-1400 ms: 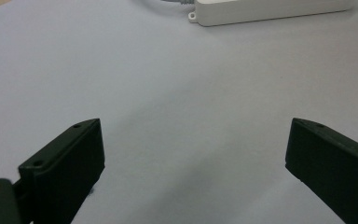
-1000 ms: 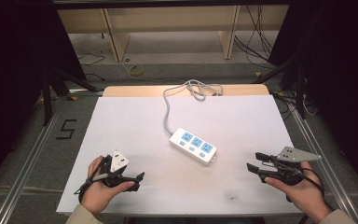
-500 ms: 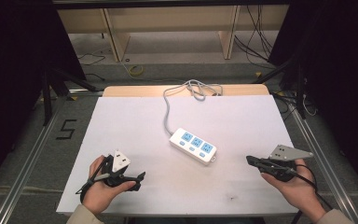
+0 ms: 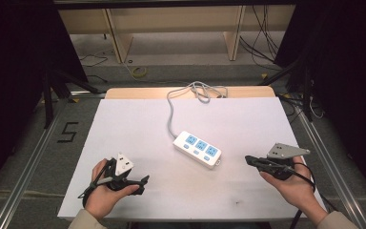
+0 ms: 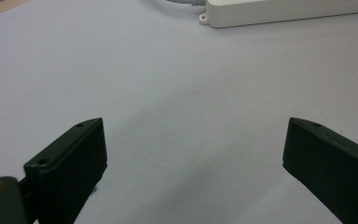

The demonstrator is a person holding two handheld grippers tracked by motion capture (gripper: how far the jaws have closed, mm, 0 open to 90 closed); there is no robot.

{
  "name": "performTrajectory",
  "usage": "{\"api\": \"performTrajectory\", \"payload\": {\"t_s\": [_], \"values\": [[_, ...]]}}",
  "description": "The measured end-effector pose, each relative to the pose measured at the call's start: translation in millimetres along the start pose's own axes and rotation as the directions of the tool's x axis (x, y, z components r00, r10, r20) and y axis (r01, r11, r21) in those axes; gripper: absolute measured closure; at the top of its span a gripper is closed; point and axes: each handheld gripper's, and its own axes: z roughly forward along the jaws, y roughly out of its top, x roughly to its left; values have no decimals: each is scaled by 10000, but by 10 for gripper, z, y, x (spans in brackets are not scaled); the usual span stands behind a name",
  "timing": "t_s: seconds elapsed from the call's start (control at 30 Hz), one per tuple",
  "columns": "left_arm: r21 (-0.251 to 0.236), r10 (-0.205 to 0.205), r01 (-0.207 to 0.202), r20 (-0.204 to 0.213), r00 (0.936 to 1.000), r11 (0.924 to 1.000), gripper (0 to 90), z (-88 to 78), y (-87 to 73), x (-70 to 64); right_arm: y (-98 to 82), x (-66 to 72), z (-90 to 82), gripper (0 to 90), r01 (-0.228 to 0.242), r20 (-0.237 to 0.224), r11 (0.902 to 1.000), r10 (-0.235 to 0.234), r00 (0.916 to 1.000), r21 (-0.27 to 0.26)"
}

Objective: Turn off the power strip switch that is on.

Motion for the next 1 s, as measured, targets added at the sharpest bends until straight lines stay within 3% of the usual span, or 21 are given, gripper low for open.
{"api": "performTrajectory", "payload": {"t_s": [1.0], "values": [[14, 45, -45, 55, 10000, 10000, 63, 10, 7, -4, 222, 49, 293, 900, 175, -123, 9997, -173, 9998, 187]]}}
